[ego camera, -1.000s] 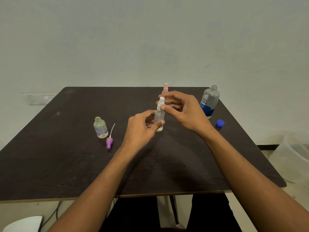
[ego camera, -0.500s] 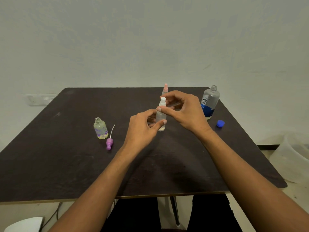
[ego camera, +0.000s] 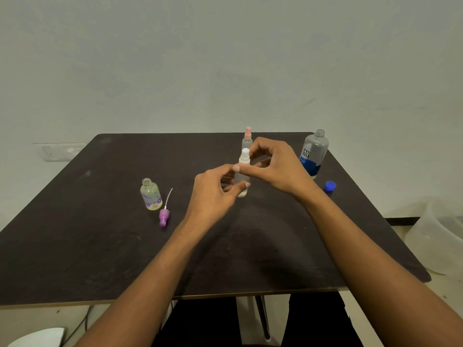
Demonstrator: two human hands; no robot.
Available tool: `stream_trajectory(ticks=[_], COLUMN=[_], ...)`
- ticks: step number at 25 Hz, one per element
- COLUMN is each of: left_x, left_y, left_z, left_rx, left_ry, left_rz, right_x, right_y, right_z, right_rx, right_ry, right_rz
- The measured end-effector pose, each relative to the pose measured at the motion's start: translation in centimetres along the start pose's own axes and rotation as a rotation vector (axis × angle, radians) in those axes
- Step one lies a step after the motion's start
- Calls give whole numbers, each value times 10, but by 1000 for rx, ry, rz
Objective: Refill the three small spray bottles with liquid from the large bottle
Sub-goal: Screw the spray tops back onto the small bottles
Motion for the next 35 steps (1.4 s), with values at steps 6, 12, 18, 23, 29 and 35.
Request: stream_trajectory(ticks=[6, 12, 18, 23, 29, 35], left_x=[-1, -2, -5, -1, -3, -1], left_y=[2, 0, 3, 1, 3, 3], left_z=[1, 4, 5, 2, 6, 3], left_rx=[-3, -5, -6, -20, -33, -28], left_ry=[3, -12, -19, -6, -6, 5], left_rz=[-2, -9, -19, -12, -1, -11], right_x=[-2, 5, -1, -3, 0, -6], right_y=[2, 3, 7, 8, 9, 9], right_z=[-4, 0, 2, 3, 10, 6], right_rx=[9, -11, -46, 0, -48, -9], right_ry=[-37, -89, -4, -141, -73, -134], right_rz=[-50, -132, 64, -170, 65, -130])
Point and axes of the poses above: each hand's wrist, its own y-axis away from the middle knuckle, its own x-axis out of the back of the hand, z = x × y, the point moved 6 cm from there along -y, towards the middle knuckle, and after that the axes turned 12 degrees about -z, right-handed, at the moved point
